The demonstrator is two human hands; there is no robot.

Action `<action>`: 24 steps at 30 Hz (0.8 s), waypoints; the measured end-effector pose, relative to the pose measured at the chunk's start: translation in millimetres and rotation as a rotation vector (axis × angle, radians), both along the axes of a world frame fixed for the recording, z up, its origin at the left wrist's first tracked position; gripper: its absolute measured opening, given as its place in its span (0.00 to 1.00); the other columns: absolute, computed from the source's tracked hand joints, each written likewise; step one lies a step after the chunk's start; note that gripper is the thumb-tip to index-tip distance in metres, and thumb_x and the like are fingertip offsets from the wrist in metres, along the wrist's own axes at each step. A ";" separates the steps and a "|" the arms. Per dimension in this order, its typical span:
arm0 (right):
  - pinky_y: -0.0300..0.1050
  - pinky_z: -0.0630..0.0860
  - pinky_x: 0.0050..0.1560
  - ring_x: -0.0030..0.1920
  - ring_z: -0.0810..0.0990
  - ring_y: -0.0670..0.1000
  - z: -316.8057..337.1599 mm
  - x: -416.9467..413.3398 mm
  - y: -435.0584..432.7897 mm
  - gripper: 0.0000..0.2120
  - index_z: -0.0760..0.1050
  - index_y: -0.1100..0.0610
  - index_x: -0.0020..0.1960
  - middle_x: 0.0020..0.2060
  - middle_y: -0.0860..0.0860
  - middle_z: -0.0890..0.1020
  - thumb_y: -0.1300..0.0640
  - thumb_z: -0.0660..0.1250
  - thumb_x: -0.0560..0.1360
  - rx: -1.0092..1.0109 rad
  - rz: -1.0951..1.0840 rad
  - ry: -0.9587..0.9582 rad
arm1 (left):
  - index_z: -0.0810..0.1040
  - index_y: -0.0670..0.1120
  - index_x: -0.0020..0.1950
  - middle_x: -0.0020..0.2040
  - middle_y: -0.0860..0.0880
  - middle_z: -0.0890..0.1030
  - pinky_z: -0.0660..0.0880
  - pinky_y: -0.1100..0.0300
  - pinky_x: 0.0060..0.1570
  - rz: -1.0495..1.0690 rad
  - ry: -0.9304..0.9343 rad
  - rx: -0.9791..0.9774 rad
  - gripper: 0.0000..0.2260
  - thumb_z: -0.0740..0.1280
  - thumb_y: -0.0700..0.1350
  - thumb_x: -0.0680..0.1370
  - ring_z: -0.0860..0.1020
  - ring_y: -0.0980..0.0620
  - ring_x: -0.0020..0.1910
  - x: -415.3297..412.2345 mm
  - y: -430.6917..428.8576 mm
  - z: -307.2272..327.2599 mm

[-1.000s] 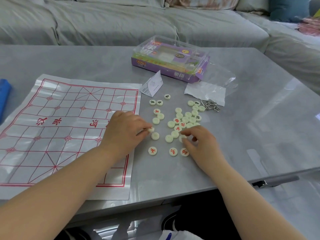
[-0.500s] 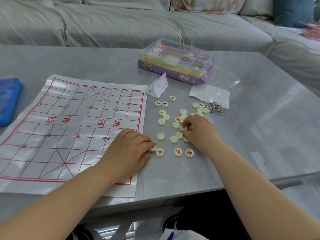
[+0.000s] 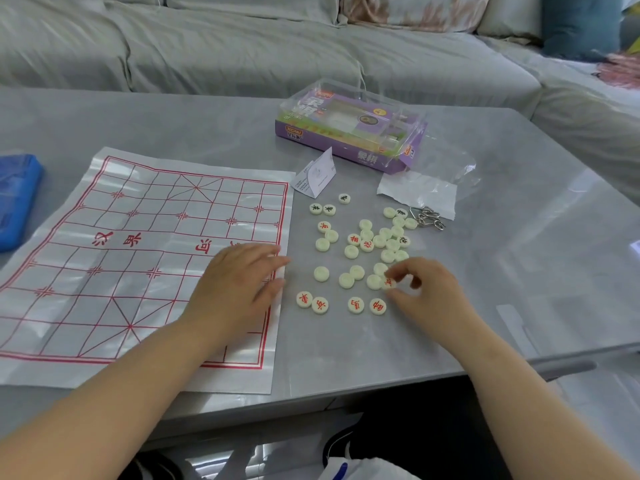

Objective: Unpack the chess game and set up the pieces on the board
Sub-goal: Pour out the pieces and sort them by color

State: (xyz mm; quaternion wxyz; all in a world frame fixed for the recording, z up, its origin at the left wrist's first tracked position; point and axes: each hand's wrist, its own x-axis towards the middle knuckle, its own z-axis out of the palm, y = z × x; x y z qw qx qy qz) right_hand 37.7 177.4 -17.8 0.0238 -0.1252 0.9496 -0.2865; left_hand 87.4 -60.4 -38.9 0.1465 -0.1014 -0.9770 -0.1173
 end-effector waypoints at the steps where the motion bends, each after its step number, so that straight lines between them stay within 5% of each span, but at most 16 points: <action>1: 0.35 0.61 0.37 0.42 0.66 0.44 -2.7 5.9 5.2 0.07 0.73 0.49 0.45 0.36 0.35 0.69 0.60 0.67 0.72 -0.004 -0.001 -0.007 | 0.78 0.43 0.59 0.60 0.43 0.77 0.67 0.45 0.59 0.047 -0.072 -0.010 0.21 0.54 0.52 0.74 0.75 0.42 0.59 -0.6 -3.3 2.4; 3: 0.30 0.63 0.38 0.38 0.67 0.42 -8.9 12.8 12.0 0.08 0.72 0.48 0.42 0.35 0.36 0.69 0.60 0.67 0.72 -0.035 -0.015 -0.007 | 0.62 0.48 0.71 0.74 0.47 0.58 0.47 0.52 0.70 0.153 -0.259 -0.045 0.25 0.50 0.55 0.77 0.55 0.47 0.73 -0.8 -12.4 -0.7; 5: 0.32 0.61 0.37 0.37 0.66 0.38 -14.6 15.2 12.9 0.07 0.74 0.50 0.43 0.36 0.38 0.70 0.62 0.68 0.72 -0.045 -0.017 0.004 | 0.50 0.53 0.74 0.76 0.51 0.47 0.39 0.55 0.71 0.237 -0.377 -0.114 0.26 0.44 0.60 0.77 0.43 0.51 0.74 0.6 -17.9 -8.1; 10: 0.26 0.64 0.39 0.38 0.67 0.37 -19.0 15.5 4.8 0.08 0.77 0.56 0.51 0.42 0.44 0.72 0.62 0.66 0.72 -0.025 0.021 0.011 | 0.48 0.53 0.74 0.76 0.50 0.45 0.41 0.54 0.71 0.354 -0.434 -0.064 0.25 0.47 0.58 0.79 0.43 0.51 0.74 2.5 -9.9 -5.9; 16: 0.32 0.61 0.46 0.45 0.67 0.44 -16.6 14.5 -3.9 0.11 0.77 0.56 0.55 0.45 0.45 0.71 0.62 0.65 0.73 0.004 0.041 -0.009 | 0.50 0.51 0.74 0.76 0.48 0.47 0.43 0.52 0.71 0.432 -0.445 -0.016 0.25 0.47 0.58 0.79 0.45 0.49 0.74 -21.3 -15.6 -2.6; 21: 0.26 0.64 0.40 0.39 0.69 0.40 -10.5 10.9 -0.6 0.10 0.78 0.56 0.53 0.40 0.42 0.73 0.62 0.66 0.73 -0.063 0.044 -0.007 | 0.52 0.50 0.74 0.76 0.48 0.50 0.43 0.52 0.71 0.416 -0.410 -0.009 0.25 0.49 0.57 0.79 0.47 0.49 0.74 -33.0 -28.3 -0.2; 24: 0.32 0.61 0.37 0.39 0.68 0.43 -2.9 -2.8 -1.2 0.10 0.77 0.56 0.53 0.44 0.46 0.74 0.63 0.65 0.73 -0.097 0.005 0.008 | 0.60 0.47 0.72 0.74 0.48 0.58 0.45 0.53 0.71 0.373 -0.273 0.032 0.22 0.52 0.53 0.80 0.54 0.49 0.73 -34.4 -21.2 7.9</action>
